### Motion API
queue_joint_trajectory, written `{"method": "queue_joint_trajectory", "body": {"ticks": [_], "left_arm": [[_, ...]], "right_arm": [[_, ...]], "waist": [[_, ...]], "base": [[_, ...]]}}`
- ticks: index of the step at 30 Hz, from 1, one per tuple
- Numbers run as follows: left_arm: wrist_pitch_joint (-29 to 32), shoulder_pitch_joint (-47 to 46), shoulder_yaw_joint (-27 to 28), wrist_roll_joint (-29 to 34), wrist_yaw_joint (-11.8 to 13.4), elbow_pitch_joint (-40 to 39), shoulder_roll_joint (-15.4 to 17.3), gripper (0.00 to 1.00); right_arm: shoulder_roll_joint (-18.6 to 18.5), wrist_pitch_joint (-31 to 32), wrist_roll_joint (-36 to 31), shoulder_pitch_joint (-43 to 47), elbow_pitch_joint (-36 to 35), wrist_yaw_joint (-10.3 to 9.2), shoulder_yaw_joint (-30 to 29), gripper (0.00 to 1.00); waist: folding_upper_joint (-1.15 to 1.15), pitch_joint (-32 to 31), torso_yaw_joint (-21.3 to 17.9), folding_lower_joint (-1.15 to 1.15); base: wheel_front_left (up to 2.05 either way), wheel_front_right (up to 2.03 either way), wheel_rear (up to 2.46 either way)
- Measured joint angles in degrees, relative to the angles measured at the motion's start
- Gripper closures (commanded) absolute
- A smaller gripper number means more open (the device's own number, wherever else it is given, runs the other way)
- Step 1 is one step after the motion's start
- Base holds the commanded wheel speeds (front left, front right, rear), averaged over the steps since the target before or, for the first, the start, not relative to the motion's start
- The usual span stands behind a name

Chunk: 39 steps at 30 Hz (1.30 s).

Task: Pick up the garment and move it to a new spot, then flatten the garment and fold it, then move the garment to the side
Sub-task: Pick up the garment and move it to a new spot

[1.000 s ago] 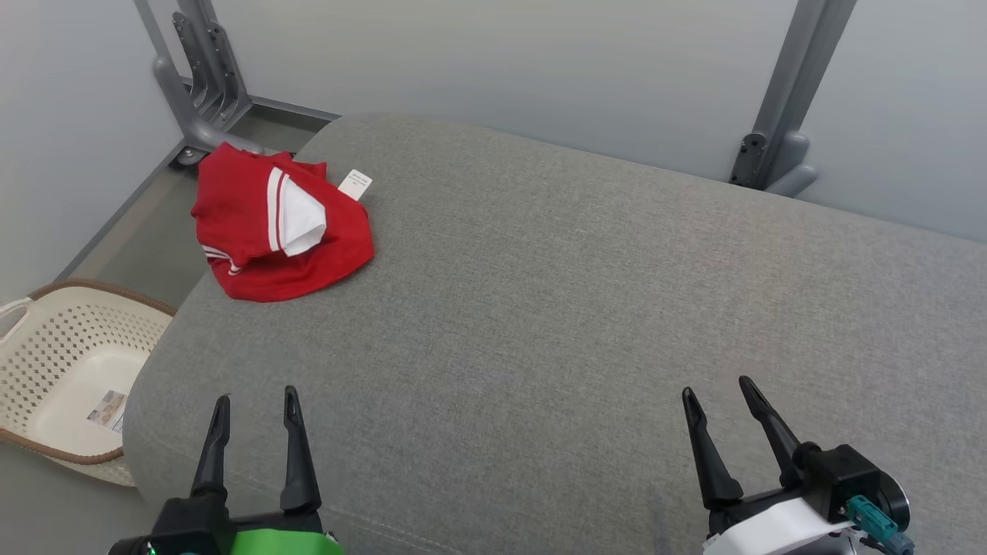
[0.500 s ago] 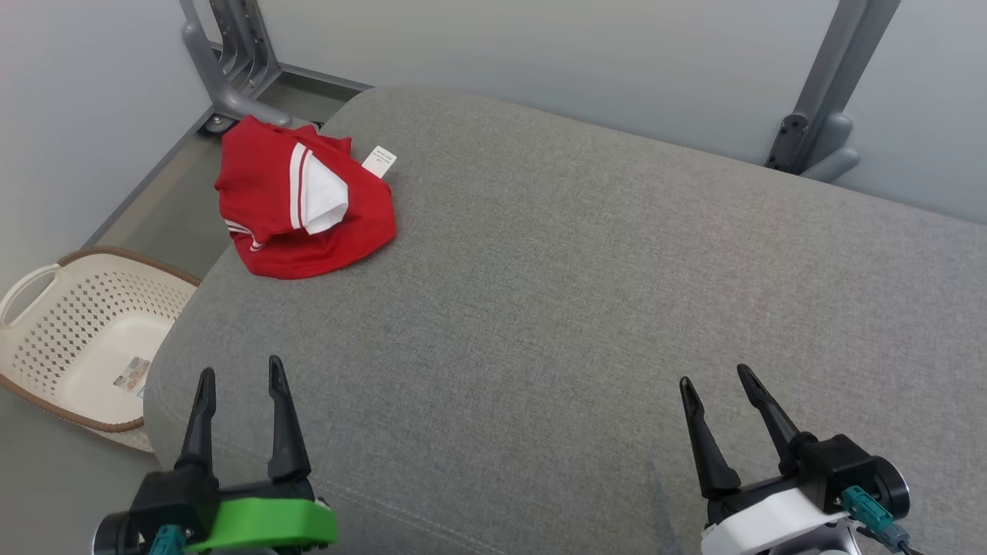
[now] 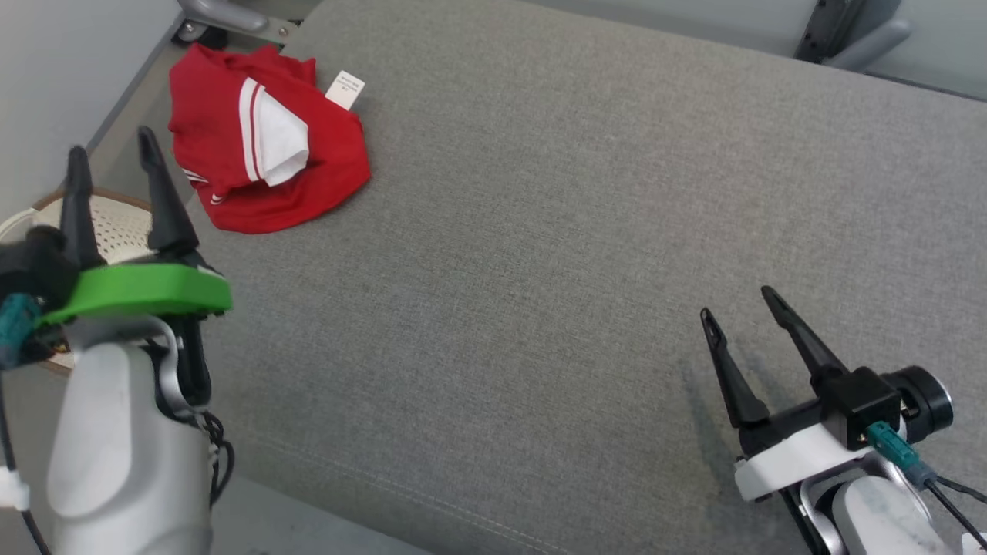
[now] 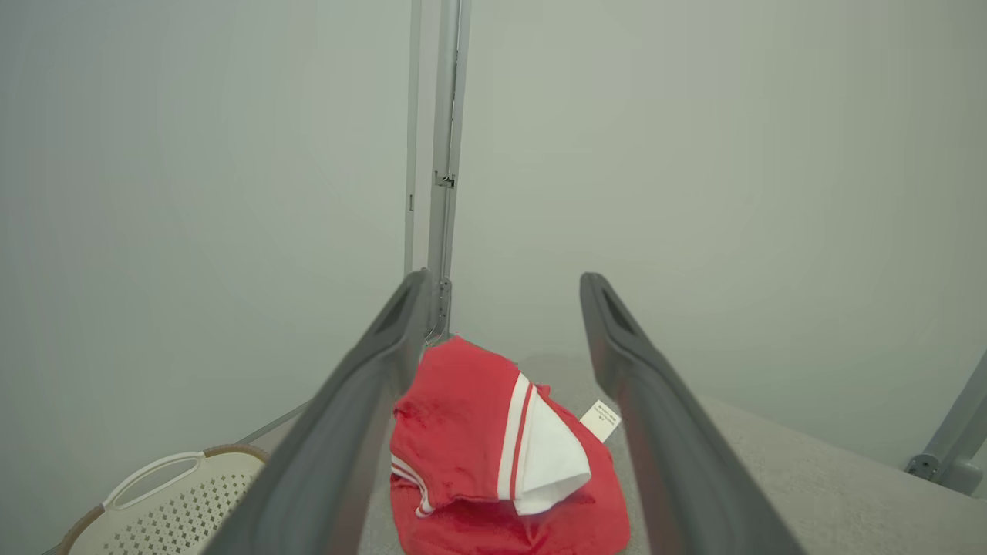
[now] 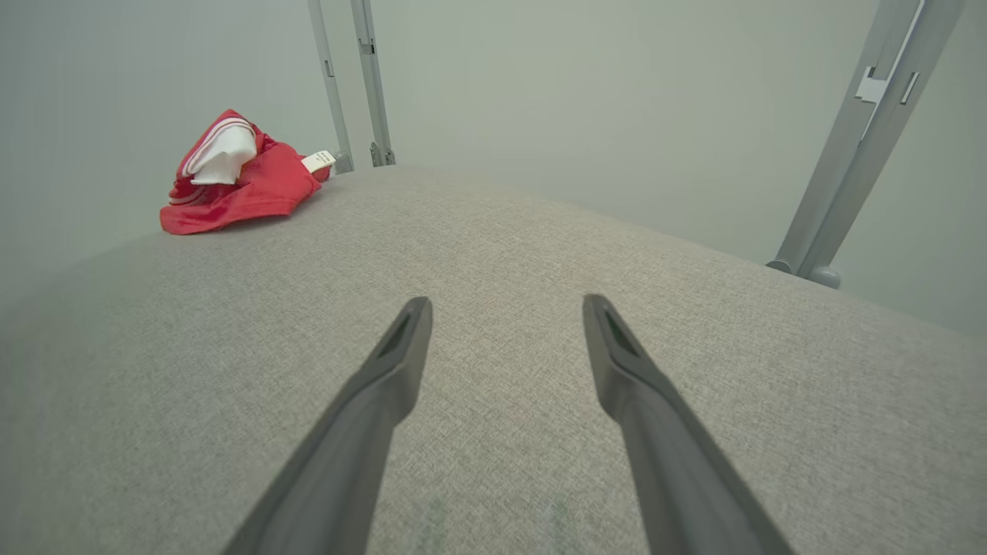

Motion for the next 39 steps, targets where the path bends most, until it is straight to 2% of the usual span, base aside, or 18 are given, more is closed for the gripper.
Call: {"method": "queue_joint_trajectory", "body": {"ticks": [2,3,7,11,19,25,32,33,34,39], "left_arm": [[0.0,-5.1,1.6,-1.2,-1.0,6.2,1.3,0.0],[0.0,-5.1,1.6,-1.2,-1.0,6.2,1.3,0.0],[2.0,-14.9,2.9,-4.3,-3.2,17.6,3.7,0.0],[4.6,-22.5,4.4,-7.4,-4.3,26.8,5.8,0.0],[11.7,-32.7,4.7,-10.9,-6.0,40.5,9.4,0.0],[15.9,-35.6,3.5,-10.7,-5.9,48.0,11.4,0.0],[17.1,-36.3,2.4,-9.9,-3.6,52.4,12.5,0.0],[17.1,-36.3,2.2,-9.9,-3.7,52.6,12.5,0.43],[17.0,-36.3,2.2,-9.9,-3.8,52.8,12.4,0.99],[14.3,-36.0,1.6,-10.1,-4.9,53.5,12.3,1.0]], "right_arm": [[-1.4,0.0,-0.1,-1.5,-0.4,-0.01,-0.1,0.0],[-1.4,0.0,-0.1,-1.5,-0.4,-0.01,-0.1,0.0],[-3.3,0.0,-0.3,-2.9,-1.3,0.0,-1.1,0.0],[-4.2,0.0,-0.4,-3.6,-2.2,0.0,-1.6,0.0],[-5.4,0.0,-0.6,-6.5,-3.2,0.0,-1.5,0.0],[-6.1,-0.1,-0.7,-7.6,-4.0,0.0,-2.2,0.0],[-5.4,-0.2,-0.8,-8.5,-4.6,0.0,-2.3,0.0],[-5.3,-0.2,-0.7,-8.6,-4.6,0.0,-2.3,0.0],[-5.2,-0.2,-0.7,-8.7,-4.6,0.0,-2.3,0.0],[-4.5,-0.2,-0.5,-9.3,-3.7,0.0,-2.4,0.0]], "waist": [[0.0,2.0,-0.5,0.0],[0.0,2.0,-0.5,0.0],[0.0,5.7,-1.8,0.0],[0.0,8.8,-3.2,0.0],[0.0,14.7,-5.9,0.01],[0.0,18.2,-7.9,0.01],[0.0,20.2,-9.9,0.0],[0.0,20.3,-10.1,0.0],[0.0,20.4,-10.2,0.0],[0.0,19.8,-10.3,0.0]], "base": [[0.0,0.0,0.0],[0.0,0.0,0.0],[0.0,0.0,0.0],[0.0,0.0,0.0],[0.0,0.0,0.0],[0.0,0.0,0.0],[0.0,0.0,0.0],[0.0,0.0,0.0],[0.0,0.0,0.0],[0.0,0.0,0.0]]}}
